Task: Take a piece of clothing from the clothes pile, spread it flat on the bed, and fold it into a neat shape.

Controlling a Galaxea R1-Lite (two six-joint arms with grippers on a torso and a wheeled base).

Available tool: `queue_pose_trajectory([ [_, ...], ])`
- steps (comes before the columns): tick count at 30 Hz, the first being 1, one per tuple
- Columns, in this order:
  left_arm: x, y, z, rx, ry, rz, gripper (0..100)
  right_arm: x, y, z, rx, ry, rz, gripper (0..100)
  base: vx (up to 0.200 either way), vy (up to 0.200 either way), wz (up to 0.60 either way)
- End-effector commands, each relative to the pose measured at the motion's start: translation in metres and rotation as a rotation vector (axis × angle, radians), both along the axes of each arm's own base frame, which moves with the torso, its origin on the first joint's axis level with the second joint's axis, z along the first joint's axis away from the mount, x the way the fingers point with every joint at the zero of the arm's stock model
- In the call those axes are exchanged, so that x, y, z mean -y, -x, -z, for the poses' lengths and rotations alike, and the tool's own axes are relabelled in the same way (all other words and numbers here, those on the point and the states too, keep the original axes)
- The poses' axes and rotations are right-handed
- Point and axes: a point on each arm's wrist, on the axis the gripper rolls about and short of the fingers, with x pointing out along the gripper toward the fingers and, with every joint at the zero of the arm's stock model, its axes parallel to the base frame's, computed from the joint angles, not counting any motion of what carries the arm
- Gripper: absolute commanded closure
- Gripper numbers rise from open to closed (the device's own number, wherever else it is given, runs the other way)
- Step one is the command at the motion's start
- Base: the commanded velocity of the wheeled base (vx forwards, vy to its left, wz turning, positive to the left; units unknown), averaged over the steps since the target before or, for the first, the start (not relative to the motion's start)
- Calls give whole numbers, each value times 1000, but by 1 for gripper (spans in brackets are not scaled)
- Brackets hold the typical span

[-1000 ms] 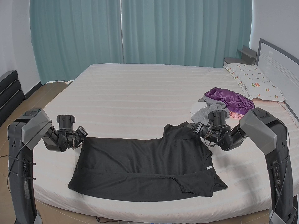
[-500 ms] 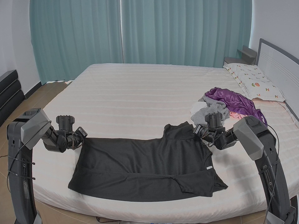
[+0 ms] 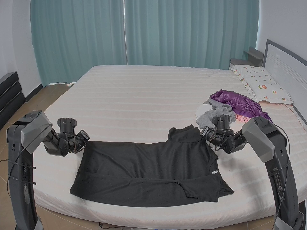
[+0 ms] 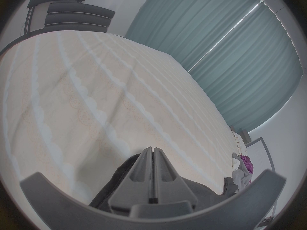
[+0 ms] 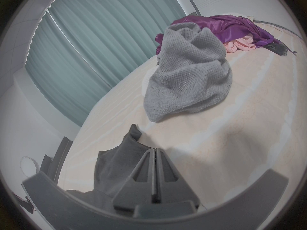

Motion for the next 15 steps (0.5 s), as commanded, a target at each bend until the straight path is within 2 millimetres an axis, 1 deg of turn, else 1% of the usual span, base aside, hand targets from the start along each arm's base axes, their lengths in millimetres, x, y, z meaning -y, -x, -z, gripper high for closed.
queue_pose_trajectory([
  [1, -1, 0, -5, 12, -3, -5, 100, 3, 5, -24, 43, -21, 9, 100, 0, 0, 0],
  [5, -4, -1, -11, 27, -2, -12, 100, 4, 10, -31, 76, -55, 20, 100, 0, 0, 0],
  [9, -4, 0, -18, 56, 10, -23, 100, 7, 18, -33, 99, -68, 18, 100, 0, 0, 0],
  [12, -5, 1, -20, 62, 16, -28, 100, 14, 25, -36, 100, -78, 14, 100, 0, 0, 0],
  [15, -6, 2, -27, 76, 21, -34, 100, 21, 28, -42, 106, -93, 3, 100, 0, 0, 0],
])
